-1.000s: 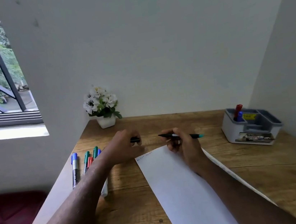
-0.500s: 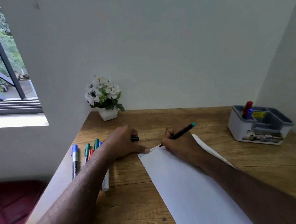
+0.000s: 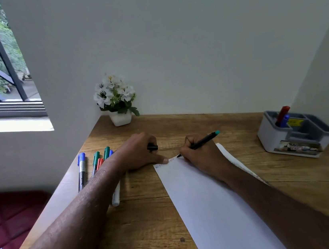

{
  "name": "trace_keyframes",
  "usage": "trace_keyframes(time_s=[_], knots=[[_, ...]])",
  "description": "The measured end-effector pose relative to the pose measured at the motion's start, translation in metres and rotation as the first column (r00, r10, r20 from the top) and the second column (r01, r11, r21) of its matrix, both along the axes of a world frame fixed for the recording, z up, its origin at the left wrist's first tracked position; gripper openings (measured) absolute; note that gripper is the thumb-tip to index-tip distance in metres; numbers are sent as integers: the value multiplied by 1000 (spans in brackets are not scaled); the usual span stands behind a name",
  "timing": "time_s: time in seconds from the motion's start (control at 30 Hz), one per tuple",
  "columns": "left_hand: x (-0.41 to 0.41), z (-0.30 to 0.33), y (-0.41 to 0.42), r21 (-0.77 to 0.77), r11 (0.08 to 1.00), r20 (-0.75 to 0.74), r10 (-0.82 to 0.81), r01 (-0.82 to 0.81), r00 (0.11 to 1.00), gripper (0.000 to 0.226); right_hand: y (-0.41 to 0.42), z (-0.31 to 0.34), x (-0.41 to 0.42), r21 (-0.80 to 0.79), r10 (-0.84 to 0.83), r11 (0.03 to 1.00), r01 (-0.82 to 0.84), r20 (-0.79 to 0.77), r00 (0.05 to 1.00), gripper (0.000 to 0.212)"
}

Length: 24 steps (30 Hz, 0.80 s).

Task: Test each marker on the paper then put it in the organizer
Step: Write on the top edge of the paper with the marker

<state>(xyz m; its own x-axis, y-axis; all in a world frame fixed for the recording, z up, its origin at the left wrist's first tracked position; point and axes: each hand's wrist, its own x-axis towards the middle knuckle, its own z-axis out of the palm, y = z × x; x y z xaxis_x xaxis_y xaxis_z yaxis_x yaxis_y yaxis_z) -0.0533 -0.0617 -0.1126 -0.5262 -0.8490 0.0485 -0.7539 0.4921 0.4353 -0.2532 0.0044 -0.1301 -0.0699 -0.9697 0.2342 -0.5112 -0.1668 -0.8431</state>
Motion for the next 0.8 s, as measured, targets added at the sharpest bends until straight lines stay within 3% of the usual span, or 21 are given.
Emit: trace_keyframes(time_s=[0.23,0.6,0.8], knots=[[-1,0,-1,10,1000,-9,7,-7,1000,35,-1,-2,0,-10,24,1000,-24,-41,999,23],[-2,0,2,42,999,-17,6,-6,1000,33,-3,-3,-1,-16,-3,1000,3,-26,1000,35],[-1,0,2,50,999,-25,2,-1,1000,33,-2,-3,0,-7,-1,1000,1,-32,999,32]])
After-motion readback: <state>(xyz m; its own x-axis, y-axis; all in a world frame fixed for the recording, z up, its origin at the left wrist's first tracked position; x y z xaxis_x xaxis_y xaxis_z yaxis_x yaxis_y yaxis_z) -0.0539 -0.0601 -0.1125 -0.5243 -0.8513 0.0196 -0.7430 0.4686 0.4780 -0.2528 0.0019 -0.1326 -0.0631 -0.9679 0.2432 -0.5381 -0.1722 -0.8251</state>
